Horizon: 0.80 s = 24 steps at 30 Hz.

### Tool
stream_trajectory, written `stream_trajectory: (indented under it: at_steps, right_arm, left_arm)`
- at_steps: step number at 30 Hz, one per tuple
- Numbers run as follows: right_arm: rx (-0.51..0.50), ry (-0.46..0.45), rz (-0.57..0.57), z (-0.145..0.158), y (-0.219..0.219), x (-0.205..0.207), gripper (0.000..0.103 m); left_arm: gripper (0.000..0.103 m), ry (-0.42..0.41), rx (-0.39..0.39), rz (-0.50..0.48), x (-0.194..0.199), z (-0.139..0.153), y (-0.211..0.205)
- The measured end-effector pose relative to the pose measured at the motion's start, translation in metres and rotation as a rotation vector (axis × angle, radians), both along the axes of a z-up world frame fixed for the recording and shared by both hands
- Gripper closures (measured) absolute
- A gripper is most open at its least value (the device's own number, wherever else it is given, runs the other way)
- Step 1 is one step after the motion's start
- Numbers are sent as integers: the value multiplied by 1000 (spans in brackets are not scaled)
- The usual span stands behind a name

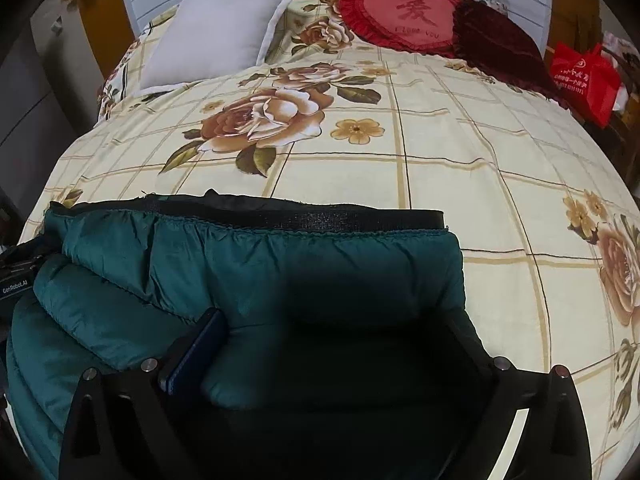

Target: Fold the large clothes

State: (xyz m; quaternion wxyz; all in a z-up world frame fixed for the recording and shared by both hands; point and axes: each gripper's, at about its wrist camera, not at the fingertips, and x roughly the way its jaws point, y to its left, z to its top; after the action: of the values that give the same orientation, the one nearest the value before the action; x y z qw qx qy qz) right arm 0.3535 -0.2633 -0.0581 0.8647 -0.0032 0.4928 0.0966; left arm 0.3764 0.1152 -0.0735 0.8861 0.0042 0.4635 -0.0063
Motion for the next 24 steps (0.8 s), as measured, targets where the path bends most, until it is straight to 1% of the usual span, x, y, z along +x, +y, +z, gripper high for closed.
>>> stream_trajectory:
  at_steps: [2,4,5,6,7,9,11,14,16,18,20,22,23,24]
  right_arm:
    - [-11,10,-6,2,2,0,4]
    - [-73,29,-4,12,8,-2,5]
    - [-81,21,-13,19,9,-6,5]
    - [-74,-4,-25,31,7,-13,5]
    - [-60,-31,-29,41,5,-20,5]
    - [-15,-95,-31,67,-2,-41,5]
    - [8,-104,-35,81,-8,-61,5]
    - [16,-124,-32,96,-10,-96,5]
    - [26,-145,-53,101,-10,-121,5]
    - [64,-159,-59,102,-6,-145,5]
    - [76,-158,-71,97,-1,-162,5]
    - [21,-202,-111,95,2,-178,5]
    - [0,-227,-129,93,0,-184,5]
    - [12,-237,-130,91,-5,-188,5]
  left_arm:
    - [0,7,8,8,-5,9,1]
    - [0,-18,-24,11,-17,25,9]
    - [0,-43,-40,14,-25,36,16]
    - [0,-71,-53,14,-37,50,26]
    - [0,-86,-58,10,-46,57,32]
    - [0,-108,-41,8,-67,70,47]
    - [0,-113,-43,6,-91,75,60]
    - [0,-123,-53,9,-129,74,71]
    - [0,-125,-55,9,-152,67,71]
    - [0,-107,-21,27,-170,52,67]
    - [0,-83,-14,29,-180,37,66]
    - [0,-75,-33,43,-185,29,71]
    - [0,-83,-68,47,-188,28,78]
    - [0,-88,-111,45,-191,27,85]
